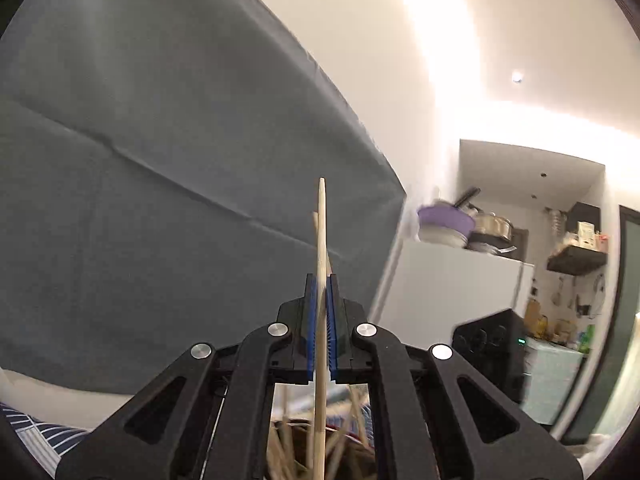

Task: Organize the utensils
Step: 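Carry the left tool's stick into the holder and open while the right tool does the same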

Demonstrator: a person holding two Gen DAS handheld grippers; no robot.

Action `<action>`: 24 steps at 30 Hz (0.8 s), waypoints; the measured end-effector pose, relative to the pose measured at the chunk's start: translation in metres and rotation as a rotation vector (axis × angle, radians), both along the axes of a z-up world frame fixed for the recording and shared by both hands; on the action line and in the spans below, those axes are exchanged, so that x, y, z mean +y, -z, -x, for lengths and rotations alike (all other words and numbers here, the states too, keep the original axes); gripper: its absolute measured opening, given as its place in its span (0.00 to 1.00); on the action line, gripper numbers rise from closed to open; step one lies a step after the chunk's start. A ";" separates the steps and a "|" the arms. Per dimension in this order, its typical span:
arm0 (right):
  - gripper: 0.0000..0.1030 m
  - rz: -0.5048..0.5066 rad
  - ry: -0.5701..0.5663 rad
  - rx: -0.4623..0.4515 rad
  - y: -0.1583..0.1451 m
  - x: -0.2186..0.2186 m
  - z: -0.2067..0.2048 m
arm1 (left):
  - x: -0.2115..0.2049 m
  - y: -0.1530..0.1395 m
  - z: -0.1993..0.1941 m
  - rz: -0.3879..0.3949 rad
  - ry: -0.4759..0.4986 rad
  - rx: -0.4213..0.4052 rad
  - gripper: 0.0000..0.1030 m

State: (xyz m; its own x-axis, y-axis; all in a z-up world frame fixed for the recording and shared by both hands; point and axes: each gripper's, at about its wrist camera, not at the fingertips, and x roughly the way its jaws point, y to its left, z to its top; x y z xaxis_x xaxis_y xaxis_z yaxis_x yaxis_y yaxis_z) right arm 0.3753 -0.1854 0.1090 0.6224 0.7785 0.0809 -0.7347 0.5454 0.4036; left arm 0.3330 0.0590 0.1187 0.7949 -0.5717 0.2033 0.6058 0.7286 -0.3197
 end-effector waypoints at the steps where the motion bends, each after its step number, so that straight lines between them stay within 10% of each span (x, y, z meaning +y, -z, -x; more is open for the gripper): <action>1: 0.05 0.008 0.000 -0.009 0.004 0.002 0.000 | -0.003 0.008 0.000 0.006 0.000 -0.022 0.05; 18: 0.06 0.330 0.023 -0.003 0.016 0.015 0.048 | -0.017 0.034 0.024 -0.191 -0.051 0.098 0.05; 24: 0.11 0.378 0.081 -0.034 0.008 0.007 0.085 | -0.004 0.023 0.052 -0.234 -0.122 0.167 0.49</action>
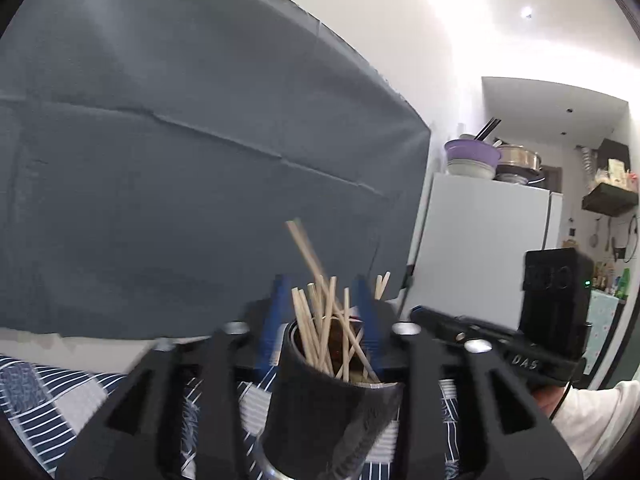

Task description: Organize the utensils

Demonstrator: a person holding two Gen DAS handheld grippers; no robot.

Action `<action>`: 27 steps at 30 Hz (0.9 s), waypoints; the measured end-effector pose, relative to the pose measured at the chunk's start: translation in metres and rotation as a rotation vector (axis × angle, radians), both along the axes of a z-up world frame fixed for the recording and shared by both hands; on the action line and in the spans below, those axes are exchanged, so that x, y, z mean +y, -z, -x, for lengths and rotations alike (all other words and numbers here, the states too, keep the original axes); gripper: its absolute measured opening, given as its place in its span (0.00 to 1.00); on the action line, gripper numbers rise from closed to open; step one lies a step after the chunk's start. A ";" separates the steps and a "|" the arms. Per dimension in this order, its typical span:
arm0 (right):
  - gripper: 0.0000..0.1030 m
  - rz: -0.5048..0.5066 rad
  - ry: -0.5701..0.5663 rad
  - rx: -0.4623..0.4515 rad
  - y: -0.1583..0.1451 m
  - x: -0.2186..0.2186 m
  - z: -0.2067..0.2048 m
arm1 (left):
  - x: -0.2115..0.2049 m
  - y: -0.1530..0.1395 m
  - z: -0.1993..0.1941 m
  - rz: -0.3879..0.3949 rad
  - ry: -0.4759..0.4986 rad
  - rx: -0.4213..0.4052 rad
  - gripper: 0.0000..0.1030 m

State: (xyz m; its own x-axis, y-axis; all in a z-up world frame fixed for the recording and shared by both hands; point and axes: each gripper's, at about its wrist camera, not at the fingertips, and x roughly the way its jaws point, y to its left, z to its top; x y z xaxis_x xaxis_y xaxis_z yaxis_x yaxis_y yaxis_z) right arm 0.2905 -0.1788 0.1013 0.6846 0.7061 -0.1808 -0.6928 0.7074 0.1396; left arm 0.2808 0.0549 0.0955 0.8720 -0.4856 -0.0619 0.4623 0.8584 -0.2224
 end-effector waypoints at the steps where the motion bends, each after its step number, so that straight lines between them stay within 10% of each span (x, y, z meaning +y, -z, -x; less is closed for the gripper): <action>1: 0.29 0.010 0.005 -0.008 -0.002 -0.001 0.007 | 0.001 -0.003 0.007 -0.011 -0.026 0.010 0.56; 3: 0.71 0.018 0.041 -0.017 -0.004 -0.004 0.022 | 0.001 -0.007 0.019 -0.036 -0.071 0.031 0.68; 6: 0.86 0.017 0.039 -0.034 -0.001 -0.017 0.048 | -0.001 -0.013 0.040 -0.084 -0.145 0.067 0.92; 21: 0.92 0.080 0.189 0.156 0.020 -0.064 0.163 | -0.017 0.006 0.174 -0.276 -0.404 0.238 0.94; 27: 0.92 0.115 0.245 0.168 0.049 -0.077 0.209 | -0.022 0.035 0.224 -0.216 -0.435 0.337 0.94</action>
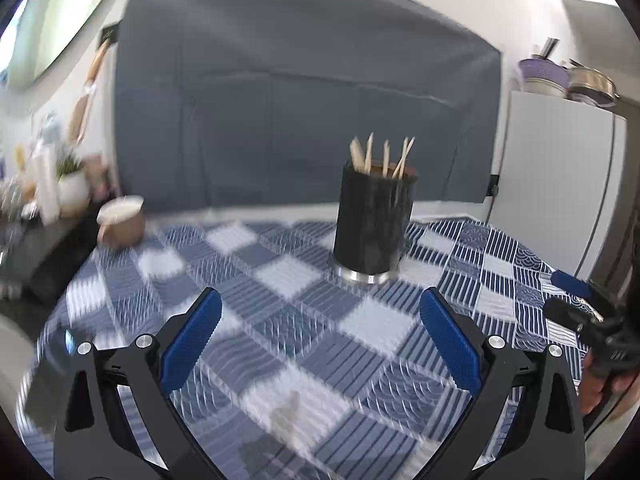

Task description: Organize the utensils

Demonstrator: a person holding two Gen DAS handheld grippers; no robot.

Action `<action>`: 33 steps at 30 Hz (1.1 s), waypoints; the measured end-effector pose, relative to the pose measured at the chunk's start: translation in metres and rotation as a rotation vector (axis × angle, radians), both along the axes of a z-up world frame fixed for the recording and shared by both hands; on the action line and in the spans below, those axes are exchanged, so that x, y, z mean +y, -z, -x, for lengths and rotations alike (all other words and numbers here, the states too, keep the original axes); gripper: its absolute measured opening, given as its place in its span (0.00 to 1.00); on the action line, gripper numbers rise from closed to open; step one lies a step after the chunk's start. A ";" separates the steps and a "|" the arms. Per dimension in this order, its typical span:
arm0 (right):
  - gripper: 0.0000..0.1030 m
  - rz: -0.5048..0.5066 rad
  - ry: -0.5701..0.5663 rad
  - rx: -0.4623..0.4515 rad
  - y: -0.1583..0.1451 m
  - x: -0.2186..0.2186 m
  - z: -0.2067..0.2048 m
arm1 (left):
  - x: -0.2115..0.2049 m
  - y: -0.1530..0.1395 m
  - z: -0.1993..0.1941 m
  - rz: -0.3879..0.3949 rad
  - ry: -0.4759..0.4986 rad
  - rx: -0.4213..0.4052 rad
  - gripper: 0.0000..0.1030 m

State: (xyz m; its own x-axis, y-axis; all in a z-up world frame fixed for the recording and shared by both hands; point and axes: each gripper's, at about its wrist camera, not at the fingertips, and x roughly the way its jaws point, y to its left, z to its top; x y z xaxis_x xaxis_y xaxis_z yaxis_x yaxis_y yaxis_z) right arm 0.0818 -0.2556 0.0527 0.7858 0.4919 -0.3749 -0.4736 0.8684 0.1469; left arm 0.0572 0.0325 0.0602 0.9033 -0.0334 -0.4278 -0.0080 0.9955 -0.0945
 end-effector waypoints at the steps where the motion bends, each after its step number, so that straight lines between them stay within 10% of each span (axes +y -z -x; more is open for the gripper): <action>1: 0.92 0.016 0.020 -0.013 0.008 0.000 0.010 | -0.002 0.006 0.006 0.001 -0.012 0.008 0.94; 11: 0.92 0.088 0.048 -0.180 0.025 0.017 0.051 | -0.020 0.038 0.057 -0.103 -0.041 -0.072 0.94; 20: 0.92 0.198 0.096 -0.106 0.035 0.034 0.035 | -0.018 0.053 0.048 -0.069 -0.011 -0.006 0.94; 33: 0.92 0.101 0.106 -0.020 0.041 0.018 0.025 | -0.018 0.058 0.041 -0.067 -0.042 0.028 0.94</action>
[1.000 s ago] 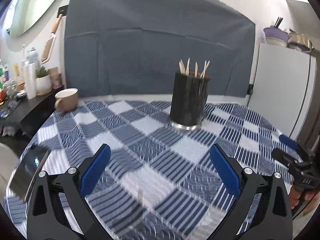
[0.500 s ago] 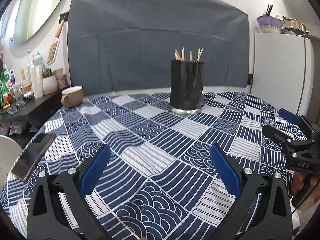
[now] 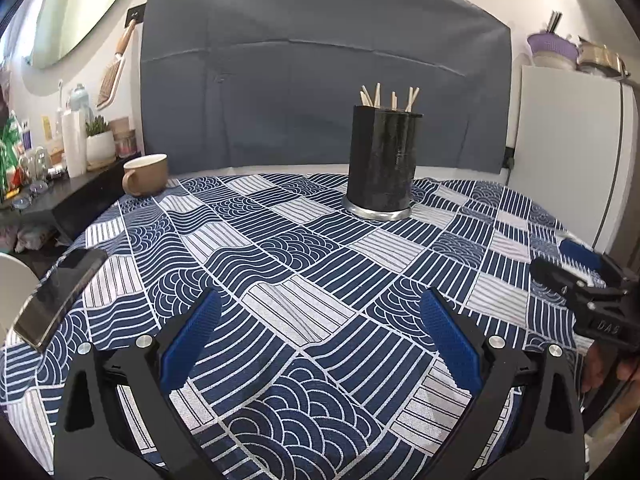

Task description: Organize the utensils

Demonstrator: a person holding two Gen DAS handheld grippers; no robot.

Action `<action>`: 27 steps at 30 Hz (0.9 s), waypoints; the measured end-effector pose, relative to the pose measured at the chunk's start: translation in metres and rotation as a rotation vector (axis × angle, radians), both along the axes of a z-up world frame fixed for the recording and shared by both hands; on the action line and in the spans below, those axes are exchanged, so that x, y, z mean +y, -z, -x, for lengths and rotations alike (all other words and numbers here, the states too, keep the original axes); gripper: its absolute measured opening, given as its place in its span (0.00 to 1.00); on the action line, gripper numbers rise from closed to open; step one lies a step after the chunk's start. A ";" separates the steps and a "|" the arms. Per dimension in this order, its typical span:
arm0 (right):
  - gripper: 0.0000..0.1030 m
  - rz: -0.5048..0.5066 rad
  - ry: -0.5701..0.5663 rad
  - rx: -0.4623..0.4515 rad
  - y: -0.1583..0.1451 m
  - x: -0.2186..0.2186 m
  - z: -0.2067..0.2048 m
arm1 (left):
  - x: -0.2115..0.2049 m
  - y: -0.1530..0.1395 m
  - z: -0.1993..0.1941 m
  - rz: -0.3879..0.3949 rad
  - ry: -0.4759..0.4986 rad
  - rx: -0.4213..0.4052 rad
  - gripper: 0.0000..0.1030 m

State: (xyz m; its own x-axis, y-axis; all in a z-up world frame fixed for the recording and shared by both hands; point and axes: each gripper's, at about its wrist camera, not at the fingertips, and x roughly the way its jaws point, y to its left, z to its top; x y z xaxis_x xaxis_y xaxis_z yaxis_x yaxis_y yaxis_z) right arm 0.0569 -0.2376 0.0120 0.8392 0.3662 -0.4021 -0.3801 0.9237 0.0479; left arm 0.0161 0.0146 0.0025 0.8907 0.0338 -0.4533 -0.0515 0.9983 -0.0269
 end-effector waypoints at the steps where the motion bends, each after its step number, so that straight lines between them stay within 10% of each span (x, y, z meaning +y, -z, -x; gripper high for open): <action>1: 0.92 -0.001 -0.003 -0.004 0.000 0.000 0.001 | -0.001 0.000 0.000 -0.007 0.004 0.000 0.94; 27: 0.92 0.020 -0.001 0.003 0.000 0.003 -0.002 | 0.003 0.000 0.001 0.025 0.001 -0.001 0.94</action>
